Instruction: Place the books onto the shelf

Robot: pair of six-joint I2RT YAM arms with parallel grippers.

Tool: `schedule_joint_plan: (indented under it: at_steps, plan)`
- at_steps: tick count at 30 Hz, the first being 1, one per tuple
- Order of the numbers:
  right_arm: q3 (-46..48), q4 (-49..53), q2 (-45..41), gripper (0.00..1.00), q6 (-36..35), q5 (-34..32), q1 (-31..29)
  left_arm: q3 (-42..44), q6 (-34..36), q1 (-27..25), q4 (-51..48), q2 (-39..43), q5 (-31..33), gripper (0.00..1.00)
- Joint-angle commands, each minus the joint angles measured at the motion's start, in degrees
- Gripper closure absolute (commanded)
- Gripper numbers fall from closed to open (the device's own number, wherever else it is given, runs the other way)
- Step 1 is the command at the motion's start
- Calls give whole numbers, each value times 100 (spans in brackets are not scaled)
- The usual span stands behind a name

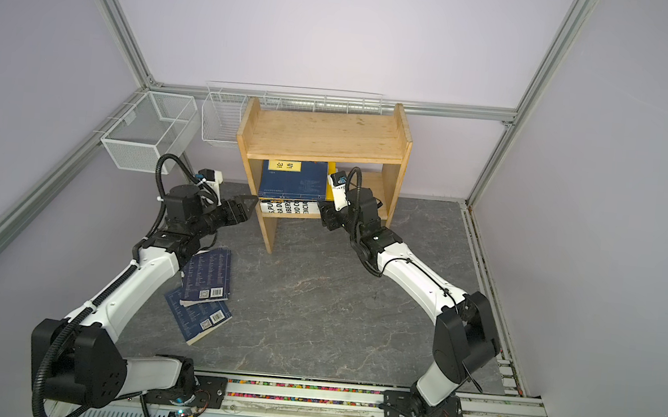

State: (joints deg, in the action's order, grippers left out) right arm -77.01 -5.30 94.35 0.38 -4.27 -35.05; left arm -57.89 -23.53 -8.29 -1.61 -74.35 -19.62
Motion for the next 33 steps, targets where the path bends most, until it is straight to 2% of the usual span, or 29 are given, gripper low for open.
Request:
schedule_joint_plan:
  at_steps: [1,33]
  plan:
    - [-167,8,42,30,-176,14,-45,-118,-2,3,20,140,102,20]
    - [-438,82,242,34,-92,49,-110,-315,-235,-5,367,-236,25,21]
